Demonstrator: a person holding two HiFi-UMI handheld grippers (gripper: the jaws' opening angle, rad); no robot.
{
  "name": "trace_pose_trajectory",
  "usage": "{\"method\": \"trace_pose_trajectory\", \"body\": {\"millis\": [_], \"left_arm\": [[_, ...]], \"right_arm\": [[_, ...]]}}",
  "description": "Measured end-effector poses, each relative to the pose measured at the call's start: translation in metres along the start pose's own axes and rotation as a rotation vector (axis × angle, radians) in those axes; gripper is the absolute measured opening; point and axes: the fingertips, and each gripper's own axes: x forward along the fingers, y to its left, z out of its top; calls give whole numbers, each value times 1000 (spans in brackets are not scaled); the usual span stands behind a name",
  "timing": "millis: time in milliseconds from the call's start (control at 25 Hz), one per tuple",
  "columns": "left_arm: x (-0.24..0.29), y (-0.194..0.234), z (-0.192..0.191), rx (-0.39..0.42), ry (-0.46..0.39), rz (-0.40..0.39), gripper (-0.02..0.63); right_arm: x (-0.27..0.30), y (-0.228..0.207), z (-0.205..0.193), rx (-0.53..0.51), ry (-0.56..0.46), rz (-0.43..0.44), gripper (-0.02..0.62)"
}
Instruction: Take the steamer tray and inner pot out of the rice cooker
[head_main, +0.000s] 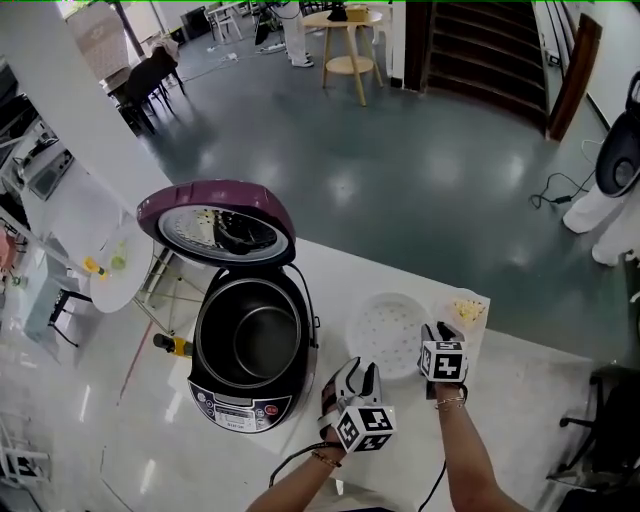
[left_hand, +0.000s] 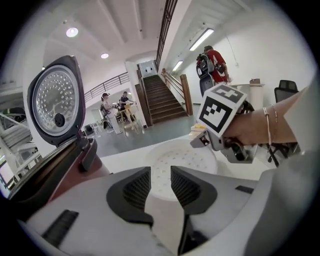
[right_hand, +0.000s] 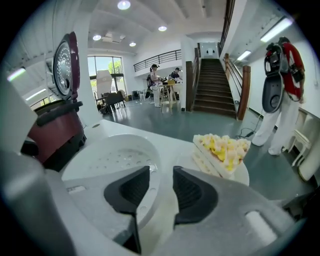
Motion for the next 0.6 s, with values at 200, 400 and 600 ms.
{"method": "trace_pose_trajectory", "body": {"millis": [200, 400, 600], "left_arm": [[-39, 5, 30, -25, -117, -27, 124], [-95, 25, 74, -152, -277, -87, 124], [-144, 79, 109, -152, -414, -95, 124]], "right_arm": [[-44, -2, 1, 96, -80, 9, 163], [-104, 34, 23, 92, -186, 78, 163], [-141, 97, 61, 0, -290, 140, 179]]}}
